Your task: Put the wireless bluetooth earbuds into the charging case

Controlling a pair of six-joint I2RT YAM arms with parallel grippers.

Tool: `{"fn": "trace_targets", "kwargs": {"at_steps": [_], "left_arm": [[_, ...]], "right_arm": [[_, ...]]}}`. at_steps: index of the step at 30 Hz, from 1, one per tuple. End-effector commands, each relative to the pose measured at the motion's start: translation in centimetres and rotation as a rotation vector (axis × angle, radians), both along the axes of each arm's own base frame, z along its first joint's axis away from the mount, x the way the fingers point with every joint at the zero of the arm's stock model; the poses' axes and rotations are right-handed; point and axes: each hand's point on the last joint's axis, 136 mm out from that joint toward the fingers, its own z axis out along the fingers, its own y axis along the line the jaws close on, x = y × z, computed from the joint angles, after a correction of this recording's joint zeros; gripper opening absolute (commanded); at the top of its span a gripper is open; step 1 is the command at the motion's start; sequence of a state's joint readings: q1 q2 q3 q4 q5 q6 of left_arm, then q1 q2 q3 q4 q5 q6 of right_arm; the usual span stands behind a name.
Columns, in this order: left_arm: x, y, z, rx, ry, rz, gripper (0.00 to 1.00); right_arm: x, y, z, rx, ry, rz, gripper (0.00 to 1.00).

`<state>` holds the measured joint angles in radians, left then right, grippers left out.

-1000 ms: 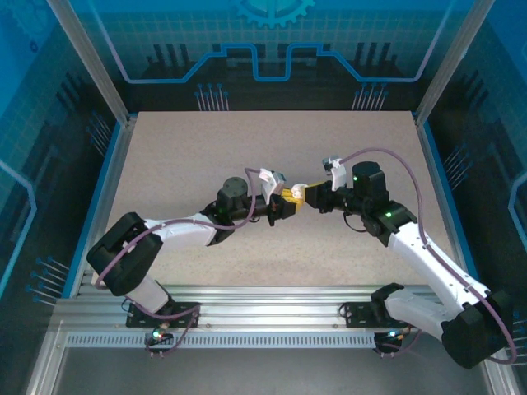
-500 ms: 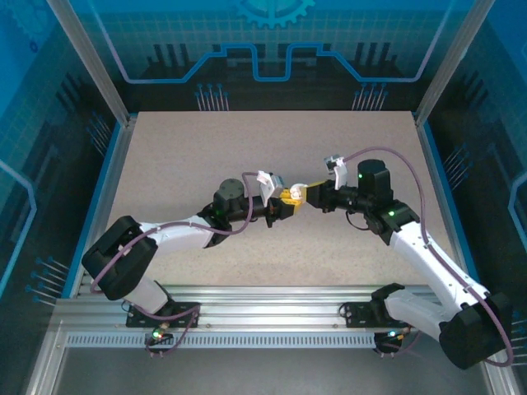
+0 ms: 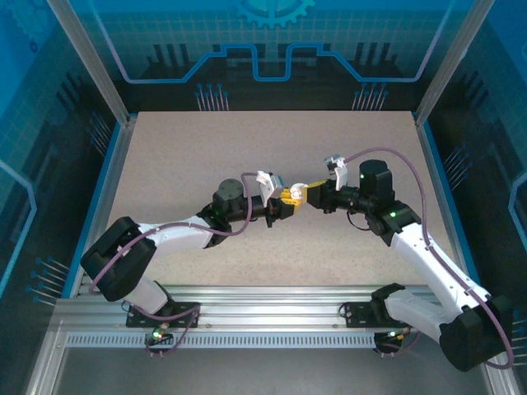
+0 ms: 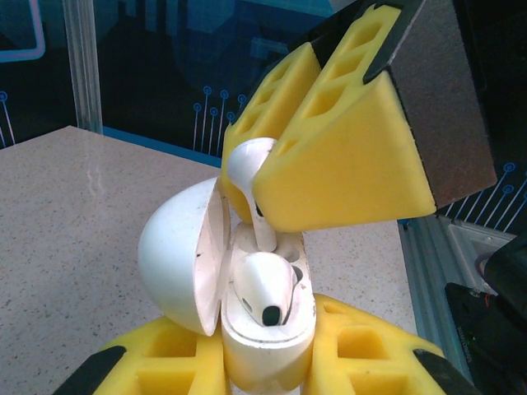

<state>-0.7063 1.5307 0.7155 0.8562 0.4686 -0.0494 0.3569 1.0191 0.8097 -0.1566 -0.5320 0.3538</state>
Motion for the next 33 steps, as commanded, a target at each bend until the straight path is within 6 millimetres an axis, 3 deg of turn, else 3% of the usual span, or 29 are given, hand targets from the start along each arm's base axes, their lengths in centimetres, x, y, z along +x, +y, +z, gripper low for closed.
{"fn": "trace_targets", "kwargs": {"at_steps": [1,12,33], "left_arm": [[-1.8,-0.1,5.6,-0.118,-0.174,-0.053,0.17],[-2.0,-0.2,5.9,-0.118,-0.18,-0.056,0.16],[-3.1,-0.1,6.7,-0.126,-0.2,-0.097,0.17]], "right_arm": [[-0.8,-0.6,-3.1,-0.063,0.103,-0.009,0.22],[-1.1,-0.5,-4.1,-0.121,0.108,-0.008,0.23],[-1.7,-0.4,-3.1,-0.121,0.081,0.083,0.24]]}}
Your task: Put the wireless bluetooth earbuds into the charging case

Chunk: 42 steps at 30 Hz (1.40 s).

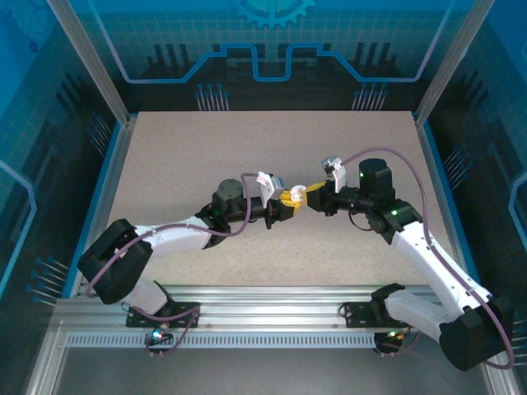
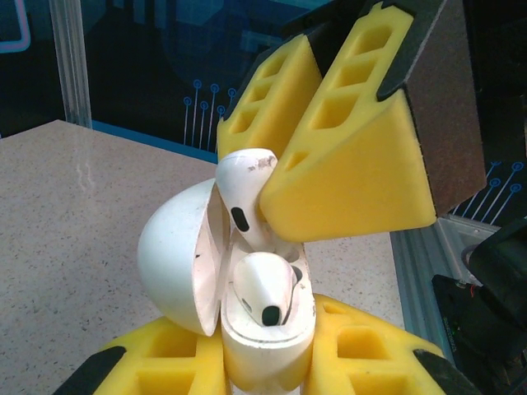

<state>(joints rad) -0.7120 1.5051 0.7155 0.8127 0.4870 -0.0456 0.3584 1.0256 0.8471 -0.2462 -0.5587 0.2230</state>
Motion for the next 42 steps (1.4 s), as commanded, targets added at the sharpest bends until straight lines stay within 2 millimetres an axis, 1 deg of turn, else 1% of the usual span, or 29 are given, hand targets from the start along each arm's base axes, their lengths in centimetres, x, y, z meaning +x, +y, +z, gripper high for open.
{"fn": "trace_targets", "kwargs": {"at_steps": [1,9,13,15,16,17,23,29,33,40,42], "left_arm": [[-2.3,0.0,6.6,-0.14,-0.209,-0.073,0.17],[-2.3,0.0,6.4,-0.128,-0.21,-0.069,0.16],[-2.1,-0.1,5.9,-0.102,-0.2,-0.054,0.17],[-1.7,-0.1,5.5,-0.081,-0.193,-0.034,0.16],[-1.5,-0.1,5.4,-0.068,-0.186,-0.018,0.16],[-1.4,-0.2,5.1,-0.053,-0.182,-0.017,0.16],[-1.4,-0.3,4.4,-0.005,-0.197,0.018,0.16],[-1.2,-0.3,3.9,0.037,-0.224,0.062,0.16],[-1.3,-0.4,3.9,0.033,-0.227,0.06,0.16],[-2.0,-0.3,4.4,0.005,-0.246,0.033,0.16],[-2.0,-0.3,4.5,0.003,-0.247,0.032,0.16]], "right_arm": [[-0.8,-0.6,-3.0,-0.062,0.128,0.002,0.24],[-0.8,-0.7,-2.7,-0.067,0.121,-0.005,0.24],[-0.8,-1.1,-1.6,-0.071,0.077,-0.022,0.23],[-1.0,-1.2,-1.4,-0.077,0.068,-0.023,0.23],[-0.9,-1.2,-0.1,-0.068,0.039,-0.022,0.23],[-0.9,-1.2,0.3,-0.066,0.033,-0.02,0.23],[-0.8,-1.3,0.8,-0.063,0.046,-0.04,0.22],[-0.9,-0.9,1.8,-0.012,0.041,-0.033,0.22],[-1.0,-0.9,1.9,-0.002,0.036,-0.035,0.22],[-1.1,-0.8,1.2,-0.015,0.038,-0.018,0.22],[-1.2,-0.6,1.4,-0.007,0.032,-0.004,0.22]]}}
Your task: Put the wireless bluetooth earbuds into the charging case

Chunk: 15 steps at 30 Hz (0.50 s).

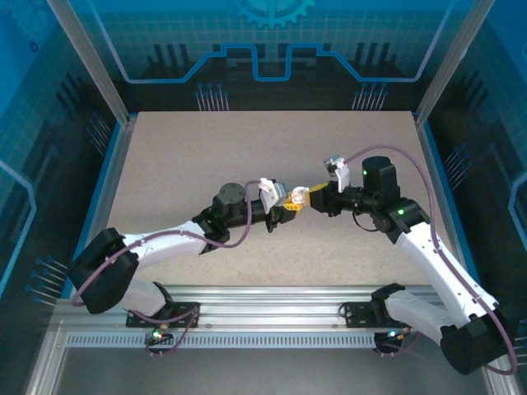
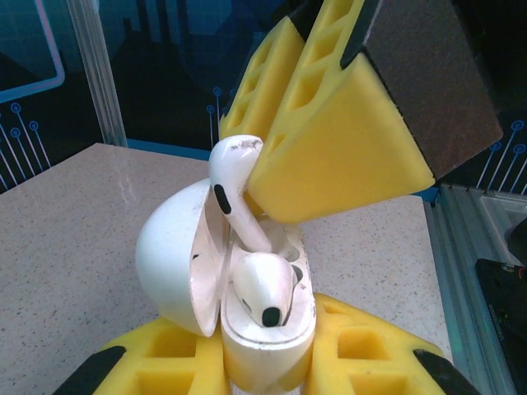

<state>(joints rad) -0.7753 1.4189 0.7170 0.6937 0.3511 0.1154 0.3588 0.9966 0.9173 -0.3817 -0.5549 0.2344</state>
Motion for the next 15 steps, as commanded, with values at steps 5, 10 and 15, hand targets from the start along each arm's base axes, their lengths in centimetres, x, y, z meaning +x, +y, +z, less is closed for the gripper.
{"fn": "trace_targets", "kwargs": {"at_steps": [5,10,15], "left_arm": [[-1.2,-0.2,3.9,-0.082,-0.111,-0.041,0.16],[-1.6,-0.2,4.6,-0.112,-0.105,-0.062,0.17],[-1.9,-0.4,5.2,-0.135,-0.105,-0.082,0.17]], "right_arm": [[-0.4,0.0,0.0,0.01,-0.021,0.023,0.22],[-0.6,-0.2,0.1,0.006,-0.043,0.032,0.22],[-0.8,-0.2,0.5,0.021,-0.059,0.054,0.23]]}}
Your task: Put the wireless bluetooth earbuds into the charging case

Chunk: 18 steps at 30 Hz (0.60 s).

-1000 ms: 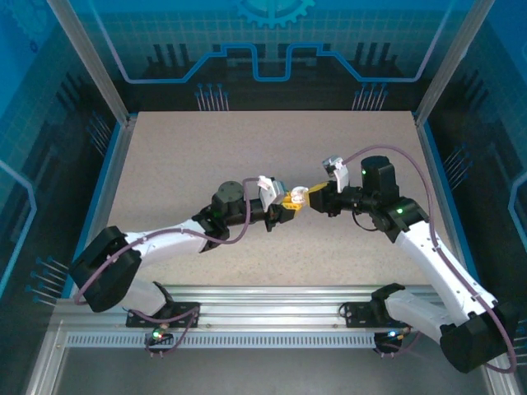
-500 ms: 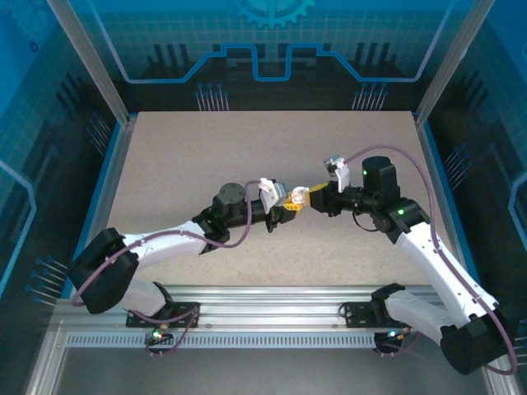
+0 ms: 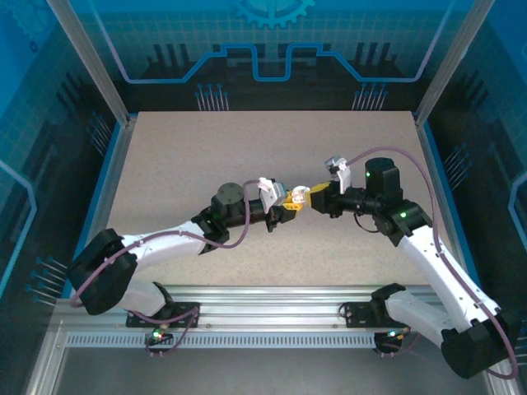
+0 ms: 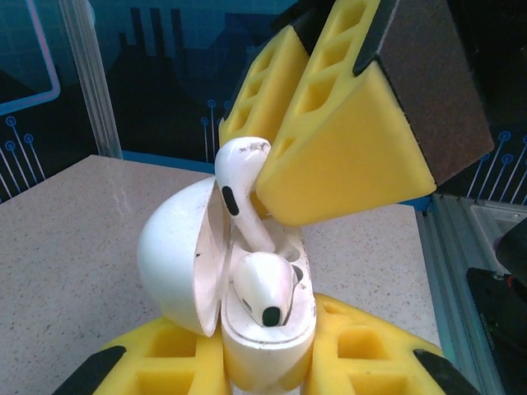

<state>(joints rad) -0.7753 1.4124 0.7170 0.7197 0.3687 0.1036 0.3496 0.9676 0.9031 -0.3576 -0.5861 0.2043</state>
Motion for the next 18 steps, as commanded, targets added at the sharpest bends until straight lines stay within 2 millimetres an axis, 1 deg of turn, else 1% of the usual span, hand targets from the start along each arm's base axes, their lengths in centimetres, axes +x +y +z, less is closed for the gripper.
{"fn": "trace_targets", "kwargs": {"at_steps": [1,11,18], "left_arm": [[-1.6,-0.3,4.4,-0.112,-0.093,-0.065,0.17],[-2.2,-0.3,5.5,-0.152,-0.099,-0.099,0.17],[-2.3,-0.3,5.9,-0.169,-0.098,-0.106,0.17]], "right_arm": [[-0.4,-0.1,-0.2,0.011,-0.006,0.032,0.23],[-0.8,0.2,0.5,0.043,-0.01,0.081,0.24],[-1.4,0.7,0.4,0.07,0.016,0.134,0.24]]}}
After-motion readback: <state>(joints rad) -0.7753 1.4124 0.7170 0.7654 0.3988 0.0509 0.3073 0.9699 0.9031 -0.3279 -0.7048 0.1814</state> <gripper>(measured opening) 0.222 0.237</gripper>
